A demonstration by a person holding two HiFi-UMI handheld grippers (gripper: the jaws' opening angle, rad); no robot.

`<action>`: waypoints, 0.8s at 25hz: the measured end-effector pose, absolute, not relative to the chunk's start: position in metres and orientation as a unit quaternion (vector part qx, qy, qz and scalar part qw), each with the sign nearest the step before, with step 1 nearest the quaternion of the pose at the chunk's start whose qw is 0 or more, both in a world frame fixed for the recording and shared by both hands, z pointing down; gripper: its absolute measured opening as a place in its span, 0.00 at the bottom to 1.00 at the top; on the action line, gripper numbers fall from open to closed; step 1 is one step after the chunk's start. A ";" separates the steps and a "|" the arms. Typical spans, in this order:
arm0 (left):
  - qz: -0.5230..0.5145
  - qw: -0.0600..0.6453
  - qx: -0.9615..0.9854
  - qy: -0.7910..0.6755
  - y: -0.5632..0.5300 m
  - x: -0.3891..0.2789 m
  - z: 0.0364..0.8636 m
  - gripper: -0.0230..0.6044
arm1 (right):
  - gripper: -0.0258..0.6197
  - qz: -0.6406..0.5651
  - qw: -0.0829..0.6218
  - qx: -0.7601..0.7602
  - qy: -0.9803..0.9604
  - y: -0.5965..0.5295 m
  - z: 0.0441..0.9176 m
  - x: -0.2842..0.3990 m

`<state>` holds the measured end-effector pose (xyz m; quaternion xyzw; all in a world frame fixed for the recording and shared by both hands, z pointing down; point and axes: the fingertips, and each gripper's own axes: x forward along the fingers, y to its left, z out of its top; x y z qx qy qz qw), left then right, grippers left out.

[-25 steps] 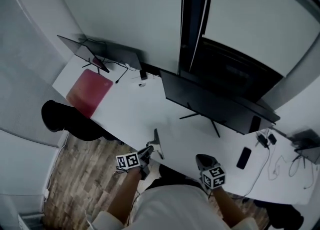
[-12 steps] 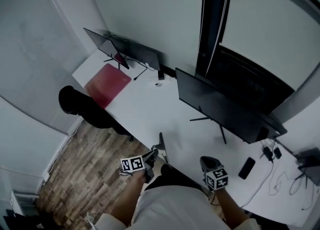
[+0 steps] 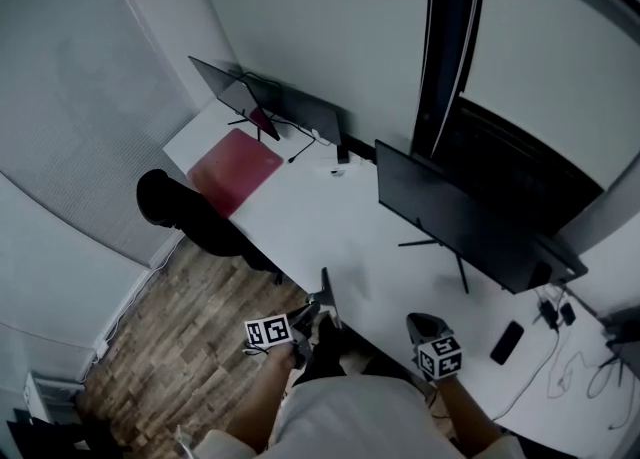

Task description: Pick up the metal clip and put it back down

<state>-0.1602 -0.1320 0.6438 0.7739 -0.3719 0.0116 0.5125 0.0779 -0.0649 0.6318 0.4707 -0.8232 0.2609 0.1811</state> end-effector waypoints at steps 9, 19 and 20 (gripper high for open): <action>0.019 0.514 0.783 -0.349 -0.179 -0.194 0.648 0.09 | 0.09 0.258 0.194 0.482 -0.815 -0.109 0.633 0.038; 0.046 0.516 0.793 -0.322 -0.258 -0.230 0.660 0.10 | 0.09 0.265 0.203 0.505 -0.796 -0.174 0.637 -0.008; 0.050 0.518 0.792 -0.319 -0.265 -0.233 0.664 0.10 | 0.09 0.266 0.205 0.507 -0.794 -0.180 0.638 -0.013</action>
